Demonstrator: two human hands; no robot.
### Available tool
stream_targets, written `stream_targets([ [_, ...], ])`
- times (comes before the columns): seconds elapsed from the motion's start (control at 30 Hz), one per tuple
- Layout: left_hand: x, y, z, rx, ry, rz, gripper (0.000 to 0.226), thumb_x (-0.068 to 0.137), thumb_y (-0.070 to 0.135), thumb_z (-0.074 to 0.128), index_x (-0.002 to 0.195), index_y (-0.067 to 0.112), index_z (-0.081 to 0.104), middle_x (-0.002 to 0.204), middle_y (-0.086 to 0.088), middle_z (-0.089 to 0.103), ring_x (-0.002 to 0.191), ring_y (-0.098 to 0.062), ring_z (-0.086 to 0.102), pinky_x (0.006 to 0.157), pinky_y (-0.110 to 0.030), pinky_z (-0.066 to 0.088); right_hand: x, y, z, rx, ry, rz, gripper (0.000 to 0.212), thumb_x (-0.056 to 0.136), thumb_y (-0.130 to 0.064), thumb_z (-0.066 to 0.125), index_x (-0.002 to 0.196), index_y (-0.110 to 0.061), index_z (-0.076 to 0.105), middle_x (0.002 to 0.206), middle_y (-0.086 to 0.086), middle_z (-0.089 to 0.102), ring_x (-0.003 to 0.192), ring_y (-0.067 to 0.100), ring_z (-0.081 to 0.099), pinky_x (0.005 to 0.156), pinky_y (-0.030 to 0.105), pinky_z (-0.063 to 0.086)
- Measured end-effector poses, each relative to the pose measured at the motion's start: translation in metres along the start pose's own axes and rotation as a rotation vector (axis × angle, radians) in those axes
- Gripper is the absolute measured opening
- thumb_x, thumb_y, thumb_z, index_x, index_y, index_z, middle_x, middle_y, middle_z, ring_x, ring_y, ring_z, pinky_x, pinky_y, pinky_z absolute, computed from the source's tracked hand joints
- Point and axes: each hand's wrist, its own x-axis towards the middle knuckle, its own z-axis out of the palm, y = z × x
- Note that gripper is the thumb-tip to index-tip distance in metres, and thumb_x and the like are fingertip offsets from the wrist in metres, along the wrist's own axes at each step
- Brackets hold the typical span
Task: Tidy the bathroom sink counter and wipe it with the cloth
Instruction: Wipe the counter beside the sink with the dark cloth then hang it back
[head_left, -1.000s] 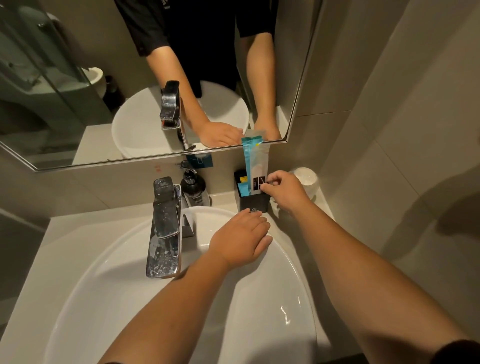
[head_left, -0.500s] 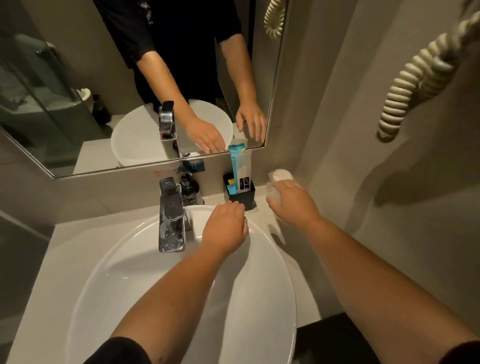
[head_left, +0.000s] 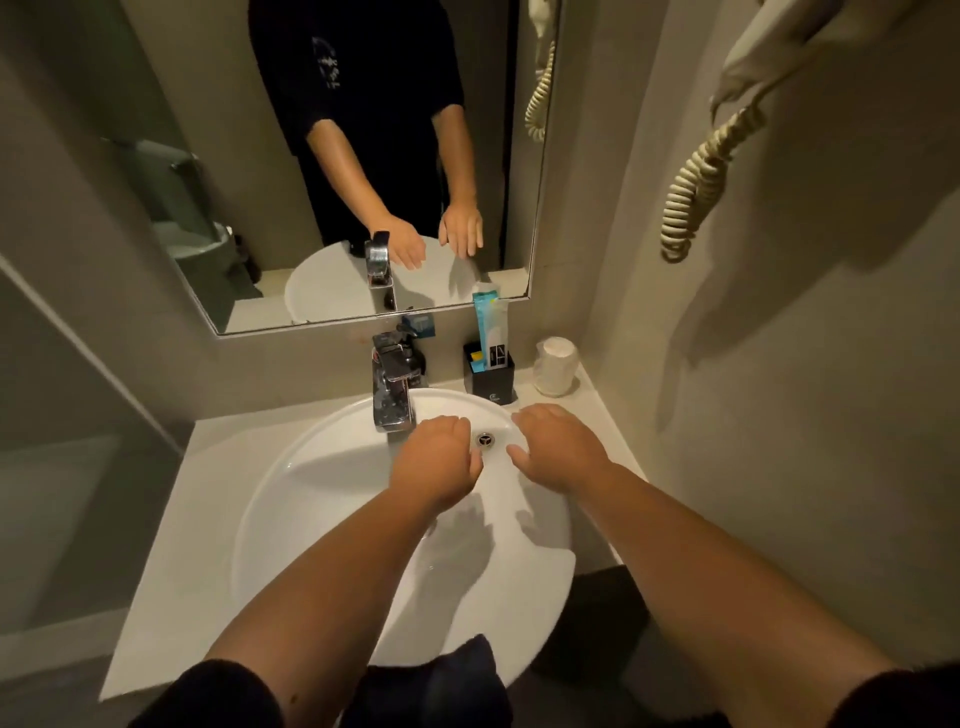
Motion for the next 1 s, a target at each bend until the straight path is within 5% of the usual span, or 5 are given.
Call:
stream_targets([
  [0.43,-0.157,0.018,-0.026,-0.014,0.03,-0.137,0.032,0.092,0.038,0.043,0.113,0.018,0.057,0.112,-0.002,0.063,0.1,-0.022,0.056,0.085,-0.035,0.049,-0.106,-0.052,0.002,0.028,-0.021,-0.162,0.048,0.091,-0.043,0.056,0.133,-0.022,0.052,0.133,0.001,0.059,0.119,0.021,0.056,0.104,0.037,0.041],
  [0.6,-0.199,0.007,-0.023,0.029,-0.074,-0.16,0.042,0.094,0.039,0.043,0.126,0.014,0.052,0.125,-0.006,0.059,0.113,-0.023,0.053,0.091,-0.036,0.045,-0.129,-0.071,0.018,0.056,-0.106,-0.216,0.05,0.091,-0.044,0.055,0.135,-0.021,0.05,0.138,0.002,0.055,0.124,0.024,0.052,0.107,0.039,0.039],
  [0.77,-0.237,-0.009,-0.001,-0.002,-0.206,-0.112,0.04,0.093,0.041,0.042,0.12,0.014,0.053,0.12,-0.007,0.061,0.105,-0.023,0.054,0.088,-0.036,0.045,-0.157,-0.078,0.053,0.038,-0.336,-0.343,0.061,0.091,-0.047,0.053,0.143,-0.019,0.04,0.148,0.004,0.045,0.133,0.024,0.042,0.11,0.037,0.032],
  [0.9,-0.256,-0.014,0.016,-0.058,-0.284,0.036,0.043,0.088,0.052,0.049,0.114,0.019,0.052,0.11,-0.002,0.059,0.096,-0.02,0.054,0.084,-0.035,0.046,-0.171,-0.084,0.081,0.053,-0.489,-0.393,0.053,0.081,-0.052,0.06,0.126,-0.024,0.054,0.12,0.002,0.064,0.107,0.022,0.059,0.091,0.032,0.045],
  [1.0,-0.261,-0.012,0.028,-0.068,-0.248,0.109,0.048,0.082,0.056,0.058,0.115,0.022,0.05,0.109,0.0,0.058,0.095,-0.017,0.053,0.084,-0.033,0.047,-0.178,-0.083,0.093,0.011,-0.447,-0.424,0.041,0.079,-0.048,0.063,0.115,-0.029,0.057,0.108,-0.003,0.068,0.092,0.016,0.061,0.086,0.031,0.049],
])
